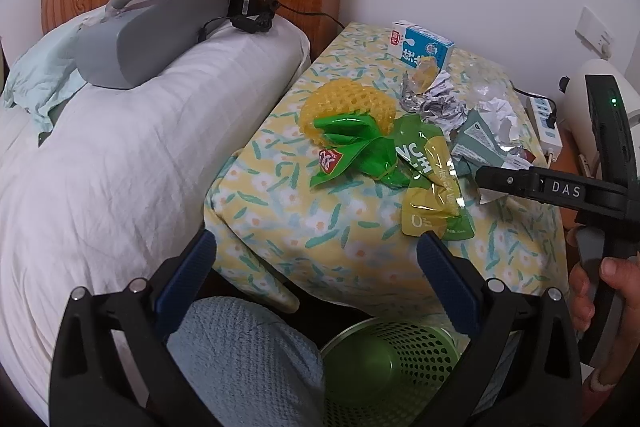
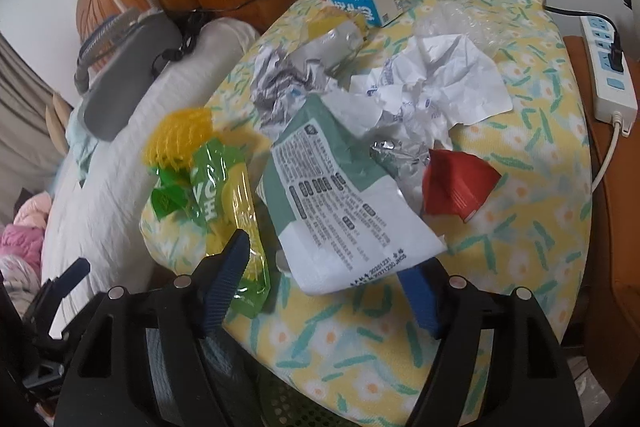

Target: Collect trash

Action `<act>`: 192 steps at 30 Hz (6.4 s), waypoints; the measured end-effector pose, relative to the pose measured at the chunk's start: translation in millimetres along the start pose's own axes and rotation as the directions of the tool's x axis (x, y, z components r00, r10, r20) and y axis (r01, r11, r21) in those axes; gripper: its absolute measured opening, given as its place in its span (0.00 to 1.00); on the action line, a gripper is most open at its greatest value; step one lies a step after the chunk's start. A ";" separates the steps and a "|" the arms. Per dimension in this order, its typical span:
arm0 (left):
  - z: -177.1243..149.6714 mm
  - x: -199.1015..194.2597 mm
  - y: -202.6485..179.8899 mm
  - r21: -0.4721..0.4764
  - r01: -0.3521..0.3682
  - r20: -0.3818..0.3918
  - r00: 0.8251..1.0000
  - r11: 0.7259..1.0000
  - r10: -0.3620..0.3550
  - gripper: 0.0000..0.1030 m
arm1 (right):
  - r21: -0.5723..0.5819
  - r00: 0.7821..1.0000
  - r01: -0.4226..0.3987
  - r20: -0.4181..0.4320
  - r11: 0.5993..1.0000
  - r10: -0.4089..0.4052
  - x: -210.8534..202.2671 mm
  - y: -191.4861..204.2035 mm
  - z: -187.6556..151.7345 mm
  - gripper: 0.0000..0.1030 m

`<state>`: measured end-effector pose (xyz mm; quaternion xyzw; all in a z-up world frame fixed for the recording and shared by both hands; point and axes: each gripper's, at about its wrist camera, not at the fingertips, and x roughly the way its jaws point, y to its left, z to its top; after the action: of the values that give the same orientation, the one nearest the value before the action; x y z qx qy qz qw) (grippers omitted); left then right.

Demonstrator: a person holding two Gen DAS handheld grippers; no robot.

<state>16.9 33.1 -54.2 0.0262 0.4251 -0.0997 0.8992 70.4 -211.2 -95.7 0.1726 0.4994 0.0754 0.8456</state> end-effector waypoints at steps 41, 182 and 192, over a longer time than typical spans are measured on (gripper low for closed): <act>30.7 96.0 -107.4 0.065 0.045 -0.133 0.991 0.997 -0.036 0.63 | -0.052 0.971 0.080 0.231 0.995 -0.066 -72.7 -30.5 -40.6 0.43; 160.1 144.9 7.4 -0.013 0.299 -0.318 0.904 0.954 -0.287 0.32 | -0.602 0.998 0.000 0.053 0.798 0.040 57.9 125.3 18.3 0.64; 164.2 155.3 14.9 -0.062 0.347 -0.316 0.883 0.936 -0.348 0.32 | -0.674 0.999 -0.030 0.006 0.738 0.047 71.3 126.1 35.0 0.34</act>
<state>240.7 1.6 -69.7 -0.0360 0.5643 -0.2526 0.7851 141.5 -80.2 -92.3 -0.1333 0.4250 0.2663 0.8548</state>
